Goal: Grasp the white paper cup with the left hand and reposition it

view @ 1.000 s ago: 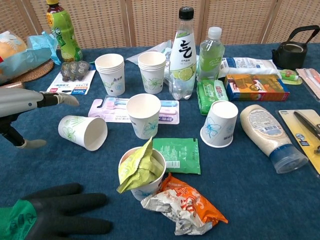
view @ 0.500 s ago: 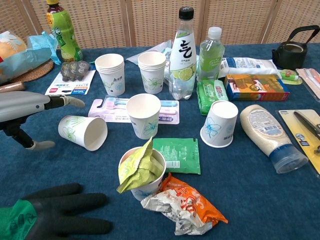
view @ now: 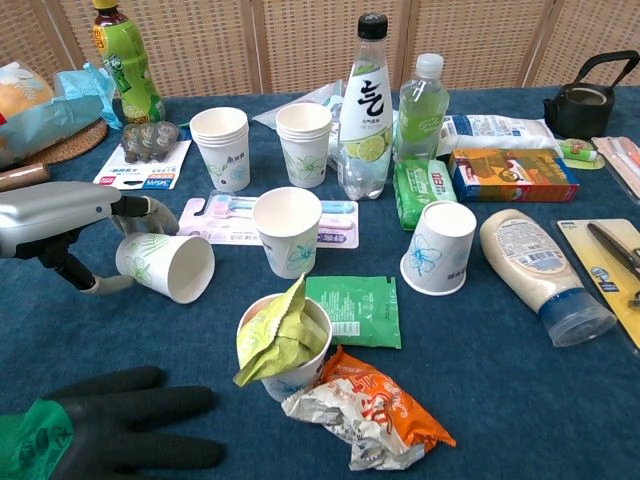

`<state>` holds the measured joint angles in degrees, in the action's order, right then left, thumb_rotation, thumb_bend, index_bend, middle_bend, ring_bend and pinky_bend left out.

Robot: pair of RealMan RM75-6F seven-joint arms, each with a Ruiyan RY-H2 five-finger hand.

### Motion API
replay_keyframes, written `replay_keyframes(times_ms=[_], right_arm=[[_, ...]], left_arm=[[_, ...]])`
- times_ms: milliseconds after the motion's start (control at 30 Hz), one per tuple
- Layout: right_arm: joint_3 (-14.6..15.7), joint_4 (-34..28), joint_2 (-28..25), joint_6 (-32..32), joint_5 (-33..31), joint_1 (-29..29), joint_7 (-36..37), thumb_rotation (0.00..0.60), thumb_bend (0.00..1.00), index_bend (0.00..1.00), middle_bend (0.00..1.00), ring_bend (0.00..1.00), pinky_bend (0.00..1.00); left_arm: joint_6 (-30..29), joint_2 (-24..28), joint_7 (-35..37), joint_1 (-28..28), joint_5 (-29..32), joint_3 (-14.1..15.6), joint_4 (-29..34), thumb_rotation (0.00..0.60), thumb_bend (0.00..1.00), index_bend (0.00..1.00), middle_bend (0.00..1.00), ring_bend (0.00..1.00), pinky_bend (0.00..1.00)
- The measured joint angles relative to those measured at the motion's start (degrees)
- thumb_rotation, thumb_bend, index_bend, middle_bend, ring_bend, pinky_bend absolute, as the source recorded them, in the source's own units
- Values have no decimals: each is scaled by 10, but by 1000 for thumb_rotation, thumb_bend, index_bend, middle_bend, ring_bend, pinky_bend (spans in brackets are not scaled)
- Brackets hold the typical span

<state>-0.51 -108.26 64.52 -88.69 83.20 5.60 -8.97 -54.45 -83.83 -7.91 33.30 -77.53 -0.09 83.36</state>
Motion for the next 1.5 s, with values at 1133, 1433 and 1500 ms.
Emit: replay_keyframes(times_ms=[1133, 1433, 1500], right_arm=[[2, 17, 9, 8, 4, -4, 26, 600, 377, 0, 21, 0, 0], [3, 22, 9, 6, 3, -2, 35, 600, 378, 0, 21, 0, 0], [3, 23, 9, 6, 4, -1, 37, 600, 379, 0, 20, 0, 0]], left_arm=[[-39, 131, -406, 29, -44, 6, 107, 600, 391, 294, 391, 390, 305], [-2, 119, -514, 59, -57, 15, 118, 600, 392, 291, 371, 370, 288], [5, 114, -538, 65, -58, 17, 118, 600, 392, 297, 367, 366, 282]])
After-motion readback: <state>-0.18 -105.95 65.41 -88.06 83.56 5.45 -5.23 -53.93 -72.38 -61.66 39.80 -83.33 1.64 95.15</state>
